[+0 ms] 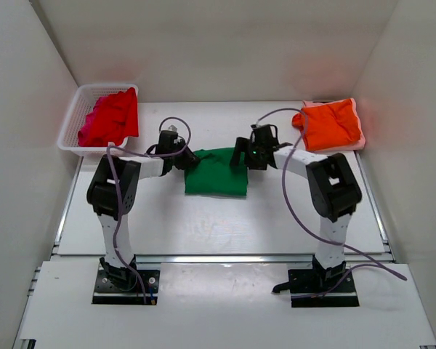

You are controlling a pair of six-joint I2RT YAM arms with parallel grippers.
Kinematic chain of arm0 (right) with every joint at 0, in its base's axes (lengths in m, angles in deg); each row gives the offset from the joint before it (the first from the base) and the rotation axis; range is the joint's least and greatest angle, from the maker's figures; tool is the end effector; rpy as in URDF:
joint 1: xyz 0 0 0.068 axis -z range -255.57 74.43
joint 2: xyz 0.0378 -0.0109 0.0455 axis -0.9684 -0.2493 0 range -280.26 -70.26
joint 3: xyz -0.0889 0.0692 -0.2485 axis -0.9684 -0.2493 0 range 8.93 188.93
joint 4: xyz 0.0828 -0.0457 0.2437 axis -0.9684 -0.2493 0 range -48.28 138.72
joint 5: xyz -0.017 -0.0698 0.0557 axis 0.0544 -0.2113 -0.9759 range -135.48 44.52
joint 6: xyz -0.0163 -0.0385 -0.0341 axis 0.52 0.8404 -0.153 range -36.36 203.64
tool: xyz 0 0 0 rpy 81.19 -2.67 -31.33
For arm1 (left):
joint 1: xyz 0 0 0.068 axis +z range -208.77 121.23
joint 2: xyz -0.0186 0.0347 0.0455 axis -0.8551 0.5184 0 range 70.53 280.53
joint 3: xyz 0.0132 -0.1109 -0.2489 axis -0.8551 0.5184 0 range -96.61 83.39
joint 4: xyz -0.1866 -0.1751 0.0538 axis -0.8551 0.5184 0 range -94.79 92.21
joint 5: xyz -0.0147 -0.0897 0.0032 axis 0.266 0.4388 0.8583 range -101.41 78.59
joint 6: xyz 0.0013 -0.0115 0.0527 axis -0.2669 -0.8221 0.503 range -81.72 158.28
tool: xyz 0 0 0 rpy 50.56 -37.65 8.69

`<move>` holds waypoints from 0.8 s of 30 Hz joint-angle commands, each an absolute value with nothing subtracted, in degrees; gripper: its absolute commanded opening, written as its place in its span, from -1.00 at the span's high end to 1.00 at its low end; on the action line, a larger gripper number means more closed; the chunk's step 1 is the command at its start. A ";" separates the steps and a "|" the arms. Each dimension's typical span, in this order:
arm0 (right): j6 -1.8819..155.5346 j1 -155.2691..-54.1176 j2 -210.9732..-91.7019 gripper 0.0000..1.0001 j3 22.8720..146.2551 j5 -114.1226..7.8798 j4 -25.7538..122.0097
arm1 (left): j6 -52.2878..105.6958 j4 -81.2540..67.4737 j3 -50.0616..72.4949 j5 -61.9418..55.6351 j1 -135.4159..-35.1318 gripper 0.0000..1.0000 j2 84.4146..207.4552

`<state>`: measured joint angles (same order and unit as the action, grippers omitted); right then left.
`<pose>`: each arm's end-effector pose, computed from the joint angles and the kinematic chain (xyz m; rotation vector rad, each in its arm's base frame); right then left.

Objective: Fold and stack the t-shirts
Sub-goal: Put the neatly folded tshirt into the corner of the board with the right arm

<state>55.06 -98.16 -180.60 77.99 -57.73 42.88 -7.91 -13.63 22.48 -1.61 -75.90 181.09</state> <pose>0.3751 0.1643 0.1648 0.0252 2.4776 0.6593 0.3802 -0.1235 0.1415 -0.5090 2.3374 -0.7488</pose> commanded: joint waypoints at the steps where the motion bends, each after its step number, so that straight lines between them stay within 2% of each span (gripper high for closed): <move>1: 55.61 -101.31 -185.91 -0.68 86.78 -49.62 34.32 | -4.87 -2.96 16.50 -3.59 -75.56 0.38 184.69; 3: 54.82 -103.59 -189.24 -0.69 89.94 -48.30 30.02 | -5.22 -2.50 16.94 -4.29 -75.74 0.41 185.75; 5: 54.37 -104.21 -191.01 -0.60 91.02 -49.77 28.60 | -5.31 -3.64 18.08 -4.12 -75.48 0.42 185.76; 7: 53.67 -104.31 -191.90 -0.35 92.51 -51.80 28.07 | -5.40 -4.08 19.05 -3.94 -75.38 0.45 186.02; 9: 53.41 -103.87 -191.73 0.22 92.43 -54.52 28.16 | -5.48 -4.17 20.01 -3.42 -74.86 0.47 186.02; 10: 53.49 -103.35 -191.46 0.81 91.64 -56.27 29.29 | -5.31 -4.08 19.93 -3.07 -74.60 0.47 186.02; 11: 54.97 -102.73 -190.76 1.00 91.46 -56.99 31.04 | -5.48 -4.08 20.10 -2.72 -74.51 0.45 185.93; 15: 64.73 -99.57 -188.47 0.99 91.98 -60.49 32.99 | -7.85 -8.21 22.91 4.13 -72.14 0.30 183.04; 18: 72.11 -93.33 -186.46 1.00 93.74 -65.41 32.99 | -10.66 -9.36 25.98 9.57 -69.86 0.27 179.53; 20: 76.94 -88.95 -184.09 1.00 93.57 -67.97 35.35 | -12.51 -10.32 27.66 15.89 -67.66 0.28 177.85; 24: 89.86 -84.45 -181.00 1.00 98.56 -67.11 33.17 | -16.29 -16.46 34.24 18.38 -65.98 0.33 171.28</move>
<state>76.81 -87.49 -187.11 92.94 -66.78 32.12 -13.40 -12.97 31.11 13.49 -66.59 178.60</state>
